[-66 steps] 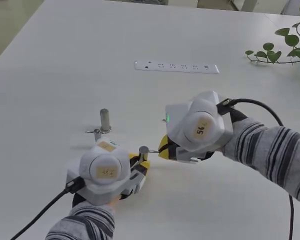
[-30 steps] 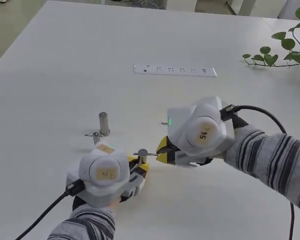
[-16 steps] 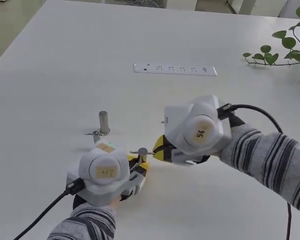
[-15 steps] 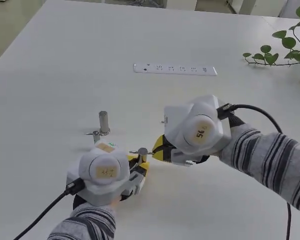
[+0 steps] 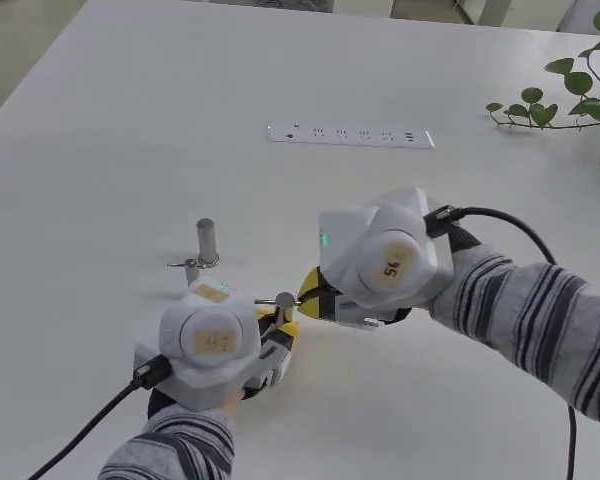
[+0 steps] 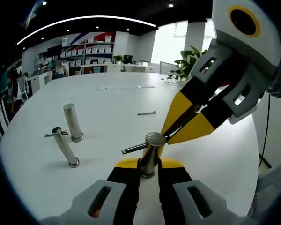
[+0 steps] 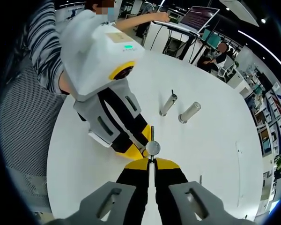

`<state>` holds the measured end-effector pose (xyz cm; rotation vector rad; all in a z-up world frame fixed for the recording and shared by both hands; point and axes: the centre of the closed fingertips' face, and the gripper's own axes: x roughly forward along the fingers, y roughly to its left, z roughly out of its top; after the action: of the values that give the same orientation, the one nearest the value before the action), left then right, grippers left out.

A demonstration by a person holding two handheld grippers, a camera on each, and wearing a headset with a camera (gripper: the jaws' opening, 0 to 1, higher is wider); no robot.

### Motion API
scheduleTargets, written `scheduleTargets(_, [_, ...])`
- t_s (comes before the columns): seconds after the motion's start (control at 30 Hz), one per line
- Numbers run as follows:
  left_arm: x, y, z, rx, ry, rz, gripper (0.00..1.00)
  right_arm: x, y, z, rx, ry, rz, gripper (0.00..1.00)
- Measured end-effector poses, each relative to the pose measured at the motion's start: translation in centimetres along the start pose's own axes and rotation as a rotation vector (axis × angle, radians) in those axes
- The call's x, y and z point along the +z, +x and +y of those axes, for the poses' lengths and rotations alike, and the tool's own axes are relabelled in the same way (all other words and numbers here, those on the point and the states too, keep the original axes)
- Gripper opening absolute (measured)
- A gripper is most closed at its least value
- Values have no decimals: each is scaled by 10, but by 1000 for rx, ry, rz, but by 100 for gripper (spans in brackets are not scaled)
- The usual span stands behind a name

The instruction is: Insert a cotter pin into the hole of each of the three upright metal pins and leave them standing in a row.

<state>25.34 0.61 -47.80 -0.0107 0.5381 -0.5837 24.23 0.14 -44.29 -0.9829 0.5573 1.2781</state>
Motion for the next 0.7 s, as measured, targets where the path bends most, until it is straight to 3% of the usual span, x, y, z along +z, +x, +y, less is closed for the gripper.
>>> scheduleTargets(0.27, [-1, 1, 0, -5, -7, 8, 11, -1, 2, 0, 2, -6, 7, 0])
scheduleTargets(0.43, [-3, 0, 1, -1, -6, 21, 12, 1, 4, 4, 11, 34, -12, 2])
scheduleTargets(0.6, [-6, -8, 3, -9, -2, 37, 22, -2, 4, 5, -10, 26, -3, 9])
scheduleTargets(0.7, [-7, -13, 2, -24, 8, 40, 28, 1, 4, 4, -4, 76, -31, 10])
